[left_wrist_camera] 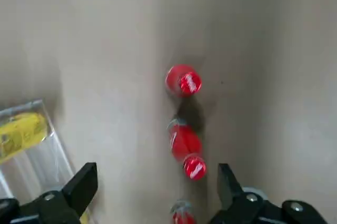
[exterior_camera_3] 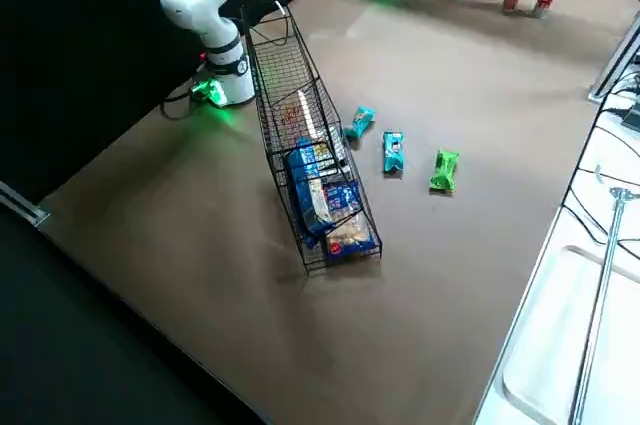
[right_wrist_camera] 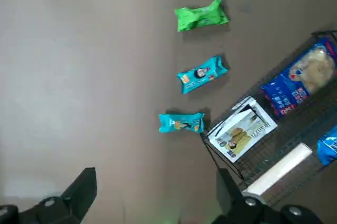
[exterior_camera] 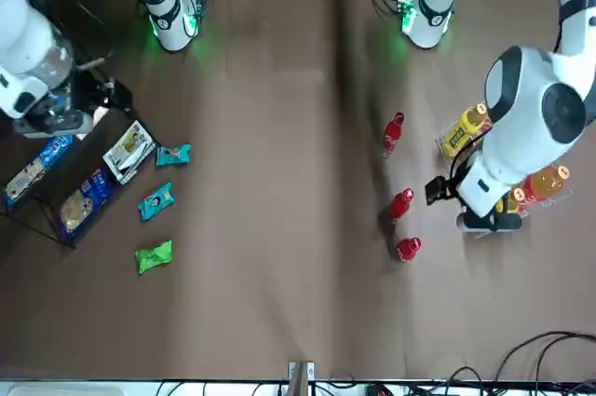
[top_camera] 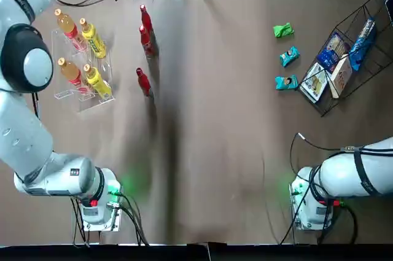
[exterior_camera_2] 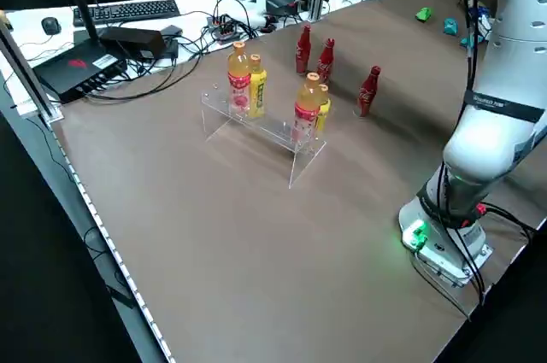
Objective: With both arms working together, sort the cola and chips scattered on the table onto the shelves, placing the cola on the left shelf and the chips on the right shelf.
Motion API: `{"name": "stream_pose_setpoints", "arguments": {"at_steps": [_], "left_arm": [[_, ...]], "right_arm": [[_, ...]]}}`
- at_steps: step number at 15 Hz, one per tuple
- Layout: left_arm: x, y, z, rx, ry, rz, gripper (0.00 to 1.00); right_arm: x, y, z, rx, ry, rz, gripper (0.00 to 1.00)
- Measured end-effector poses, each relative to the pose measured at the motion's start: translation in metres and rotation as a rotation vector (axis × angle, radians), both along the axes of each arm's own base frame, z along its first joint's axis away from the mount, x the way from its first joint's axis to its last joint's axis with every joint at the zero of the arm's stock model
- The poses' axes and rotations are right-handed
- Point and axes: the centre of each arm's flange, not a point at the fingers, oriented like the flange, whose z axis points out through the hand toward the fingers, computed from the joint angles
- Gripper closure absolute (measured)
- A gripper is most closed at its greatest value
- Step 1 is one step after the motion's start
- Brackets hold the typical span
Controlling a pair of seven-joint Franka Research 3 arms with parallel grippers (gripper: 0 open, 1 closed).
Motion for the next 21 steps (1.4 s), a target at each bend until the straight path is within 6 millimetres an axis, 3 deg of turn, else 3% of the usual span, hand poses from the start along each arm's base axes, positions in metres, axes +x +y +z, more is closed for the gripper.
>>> {"name": "stream_pose_setpoints", "arguments": {"at_steps": [2, 4, 8, 11, 12, 13, 15, 16, 17, 20, 21], "left_arm": [[0.014, -0.007, -0.011, -0.011, -0.038, 0.008, 0.00], [0.027, -0.014, -0.029, -0.012, -0.084, 0.026, 0.00], [0.038, -0.030, -0.068, 0.018, -0.106, 0.050, 0.00], [0.041, -0.039, -0.084, 0.018, -0.109, 0.060, 0.01], [0.041, -0.040, -0.086, 0.017, -0.110, 0.063, 0.05], [0.042, -0.041, -0.089, 0.015, -0.113, 0.063, 0.11], [0.044, -0.042, -0.093, 0.011, -0.120, 0.067, 0.13], [0.044, -0.042, -0.095, 0.010, -0.120, 0.070, 0.21], [0.046, -0.042, -0.102, 0.006, -0.122, 0.075, 0.24], [0.047, -0.043, -0.111, 0.002, -0.121, 0.077, 0.24], [0.047, -0.044, -0.113, 0.002, -0.119, 0.076, 0.29]], "right_arm": [[0.007, 0.026, -0.015, -0.009, -0.010, 0.046, 0.00], [0.020, 0.038, -0.039, -0.017, -0.007, 0.057, 0.00], [0.042, 0.029, -0.088, -0.025, 0.058, 0.022, 0.00], [0.055, 0.026, -0.128, -0.034, 0.107, 0.014, 0.00], [0.062, 0.025, -0.142, -0.033, 0.103, 0.008, 0.00], [0.069, 0.022, -0.157, -0.033, 0.099, -0.013, 0.00], [0.085, 0.011, -0.186, -0.038, 0.078, -0.115, 0.00], [0.094, 0.003, -0.200, -0.039, 0.060, -0.177, 0.00], [0.109, -0.016, -0.230, -0.038, 0.031, -0.276, 0.00], [0.123, -0.045, -0.263, -0.034, 0.005, -0.376, 0.00], [0.126, -0.051, -0.270, -0.034, -0.003, -0.415, 0.00]]}}
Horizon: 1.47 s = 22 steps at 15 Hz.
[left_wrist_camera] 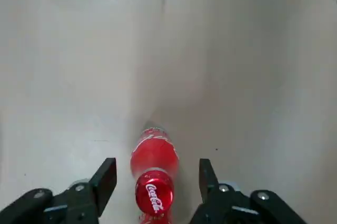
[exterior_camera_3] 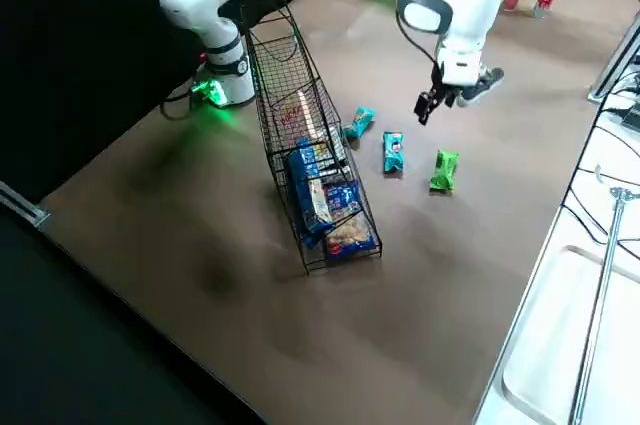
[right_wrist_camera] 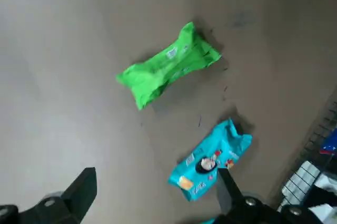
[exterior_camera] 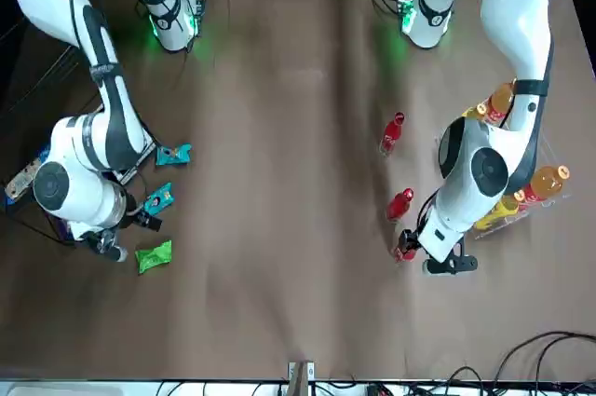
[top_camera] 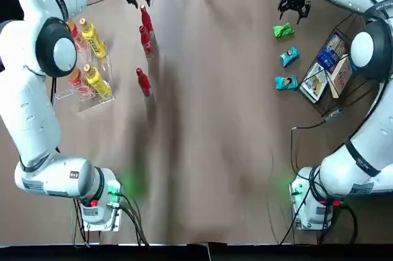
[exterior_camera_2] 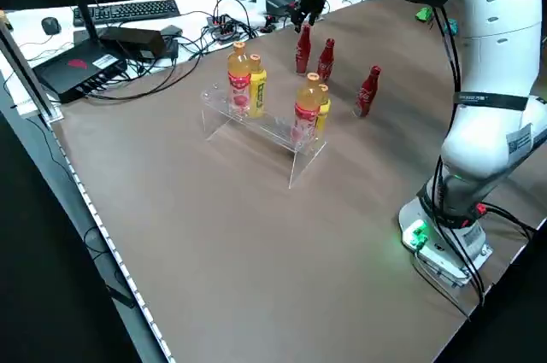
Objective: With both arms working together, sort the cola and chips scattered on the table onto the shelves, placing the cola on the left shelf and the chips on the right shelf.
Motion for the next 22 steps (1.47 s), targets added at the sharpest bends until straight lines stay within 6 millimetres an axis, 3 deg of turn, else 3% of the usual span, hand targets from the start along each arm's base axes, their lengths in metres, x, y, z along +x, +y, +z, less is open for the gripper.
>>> {"name": "stream_pose_setpoints", "arguments": {"at_steps": [3, 5, 9, 11, 18, 20, 22], "left_arm": [[-0.001, -0.003, -0.001, -0.002, 0.002, 0.012, 0.30], [-0.001, -0.005, -0.001, -0.003, 0.003, 0.019, 0.45], [-0.001, -0.003, -0.001, -0.001, 0.003, 0.023, 0.55], [0.000, -0.002, -0.001, 0.001, 0.002, 0.024, 0.70], [-0.002, 0.004, 0.003, 0.022, 0.050, 0.031, 0.70], [-0.004, 0.014, 0.017, 0.038, 0.075, 0.043, 0.70], [-0.006, 0.027, 0.044, 0.054, 0.077, 0.062, 0.70]], "right_arm": [[0.005, 0.000, -0.016, -0.008, -0.021, -0.163, 0.00], [0.008, 0.006, -0.024, -0.007, -0.036, -0.225, 0.00], [0.015, 0.005, -0.039, -0.005, -0.077, -0.360, 0.00], [0.018, 0.000, -0.047, -0.007, -0.094, -0.469, 0.00], [0.026, -0.004, -0.091, -0.052, -0.170, -0.699, 0.02], [0.025, -0.006, -0.100, -0.062, -0.165, -0.715, 0.03], [0.024, -0.009, -0.104, -0.067, -0.160, -0.722, 0.06]]}}
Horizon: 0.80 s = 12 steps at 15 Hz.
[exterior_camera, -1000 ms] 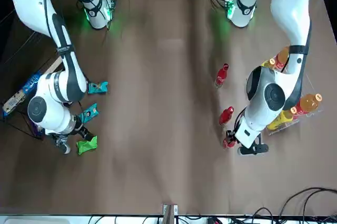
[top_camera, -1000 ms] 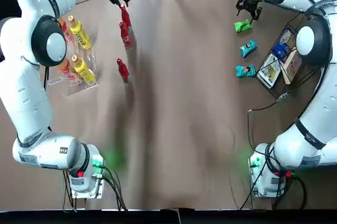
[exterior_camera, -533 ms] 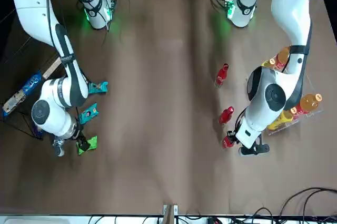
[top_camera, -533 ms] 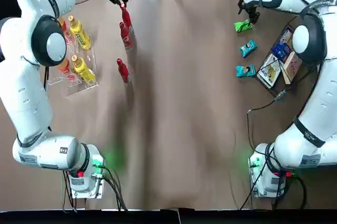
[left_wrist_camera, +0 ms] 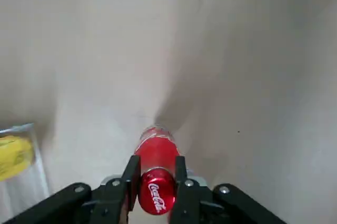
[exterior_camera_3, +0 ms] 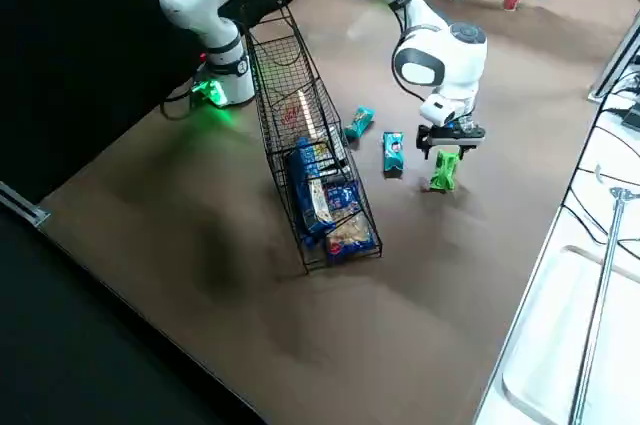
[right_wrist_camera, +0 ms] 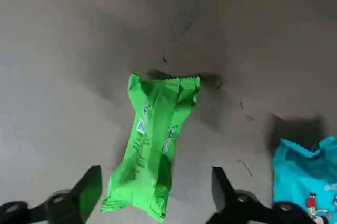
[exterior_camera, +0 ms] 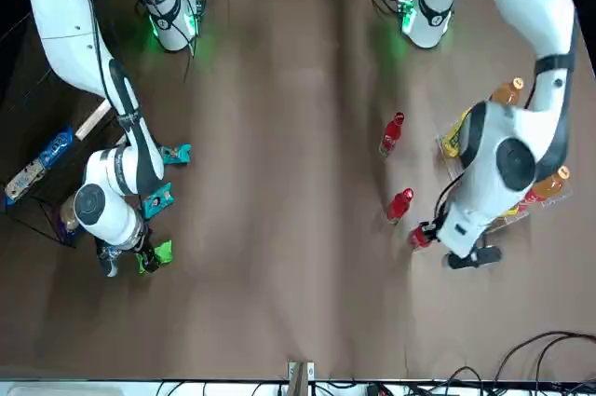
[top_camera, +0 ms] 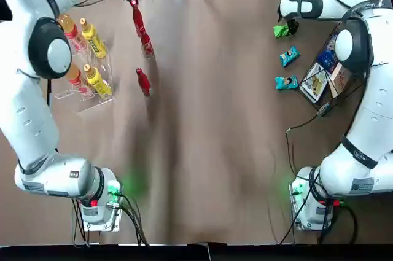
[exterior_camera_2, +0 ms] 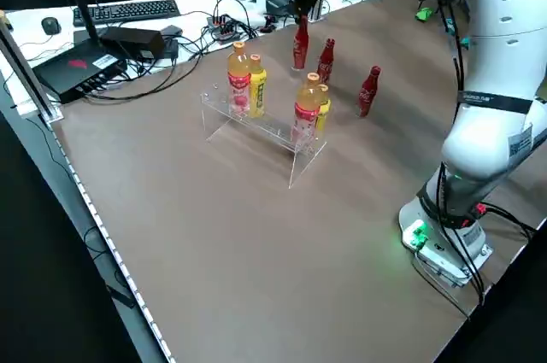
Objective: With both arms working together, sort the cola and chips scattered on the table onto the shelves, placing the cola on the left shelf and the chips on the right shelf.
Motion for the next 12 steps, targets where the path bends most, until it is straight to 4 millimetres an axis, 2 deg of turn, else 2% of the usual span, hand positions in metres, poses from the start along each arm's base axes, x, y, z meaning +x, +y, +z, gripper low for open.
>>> {"name": "stream_pose_setpoints", "arguments": {"at_steps": [1, 3, 4, 8, 10, 12], "left_arm": [[-0.005, 0.015, 0.036, 0.013, -0.015, 0.020, 0.70], [-0.012, 0.042, 0.071, 0.030, -0.015, 0.025, 0.70], [-0.017, 0.056, 0.085, 0.041, -0.005, 0.012, 0.70], [-0.034, 0.109, 0.124, 0.073, 0.031, -0.033, 0.70], [-0.043, 0.138, 0.137, 0.084, 0.061, -0.056, 0.70], [-0.054, 0.165, 0.149, 0.092, 0.091, -0.072, 0.70]], "right_arm": [[0.000, -0.002, -0.001, -0.001, 0.001, -0.006, 0.17], [0.000, -0.005, -0.003, -0.002, 0.001, -0.012, 0.19], [0.001, -0.005, -0.005, -0.001, -0.010, -0.016, 0.26], [0.005, -0.007, -0.021, 0.006, -0.061, -0.016, 0.28], [0.006, -0.010, -0.025, 0.005, -0.064, -0.019, 0.44], [0.008, -0.010, -0.024, 0.006, -0.068, -0.019, 0.48]]}}
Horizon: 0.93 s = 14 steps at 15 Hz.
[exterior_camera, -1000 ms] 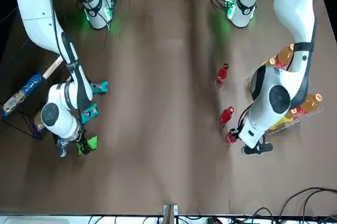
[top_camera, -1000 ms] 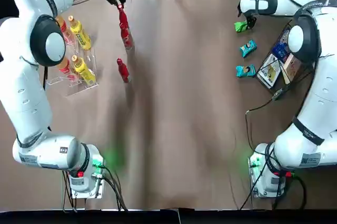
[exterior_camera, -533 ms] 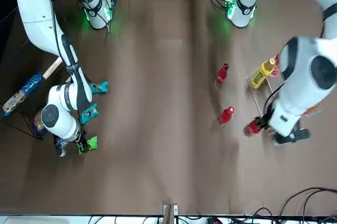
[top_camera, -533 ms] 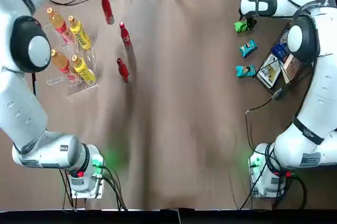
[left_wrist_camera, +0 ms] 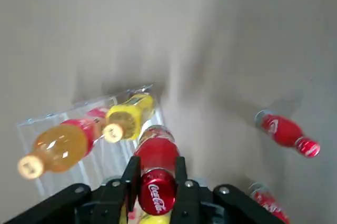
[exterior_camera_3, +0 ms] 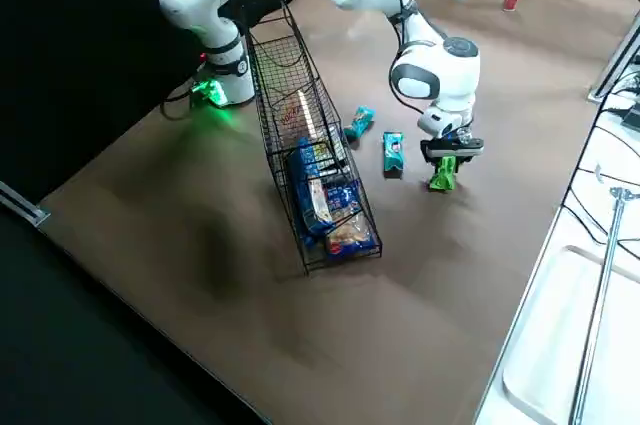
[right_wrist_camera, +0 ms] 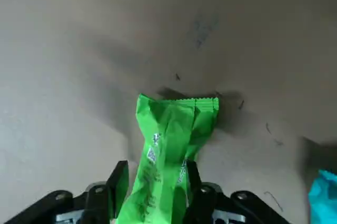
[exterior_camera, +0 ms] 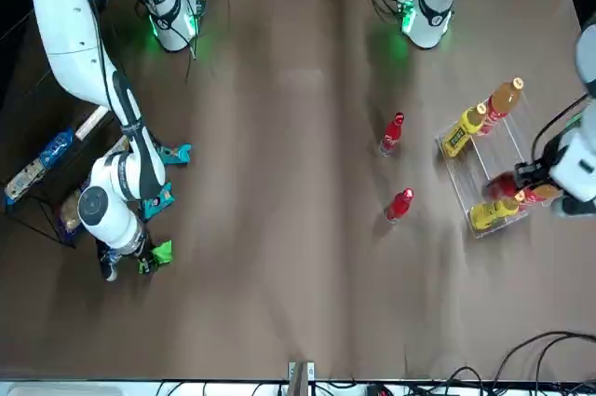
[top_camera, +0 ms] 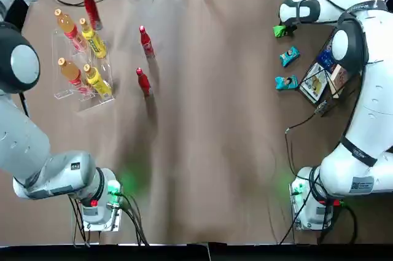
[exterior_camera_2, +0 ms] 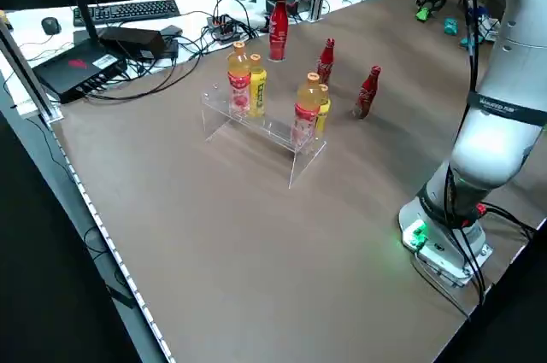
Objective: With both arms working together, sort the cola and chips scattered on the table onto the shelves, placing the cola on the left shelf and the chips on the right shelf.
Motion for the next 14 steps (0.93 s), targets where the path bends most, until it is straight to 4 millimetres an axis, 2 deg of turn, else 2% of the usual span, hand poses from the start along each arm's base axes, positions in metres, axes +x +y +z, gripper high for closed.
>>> {"name": "stream_pose_setpoints", "arguments": {"at_steps": [1, 3, 4, 6, 7, 8, 10, 14], "left_arm": [[-0.004, 0.012, 0.005, 0.002, 0.008, -0.005, 0.70], [-0.013, 0.033, 0.011, 0.006, 0.020, -0.005, 0.70], [-0.018, 0.041, 0.013, 0.007, 0.026, -0.004, 0.70], [-0.028, 0.054, 0.016, 0.011, 0.036, 0.005, 0.70], [-0.035, 0.059, 0.018, 0.014, 0.041, 0.011, 0.70], [-0.043, 0.063, 0.020, 0.017, 0.045, 0.016, 0.70], [-0.061, 0.070, 0.024, 0.025, 0.054, 0.023, 0.70], [-0.099, 0.093, 0.028, 0.038, 0.073, 0.008, 0.70]], "right_arm": [[0.001, 0.000, 0.001, 0.000, -0.003, 0.000, 0.55], [0.002, -0.001, 0.003, 0.000, -0.007, -0.001, 0.76], [0.003, -0.002, 0.005, -0.001, -0.011, -0.003, 0.78], [0.005, -0.006, 0.011, -0.004, 0.001, -0.009, 0.72], [0.004, -0.006, 0.015, -0.008, 0.026, -0.011, 0.72], [0.003, -0.005, 0.023, -0.011, 0.052, -0.011, 0.77], [0.001, 0.003, 0.048, -0.015, 0.089, -0.005, 0.97], [-0.005, 0.018, 0.107, -0.021, 0.100, 0.010, 0.99]]}}
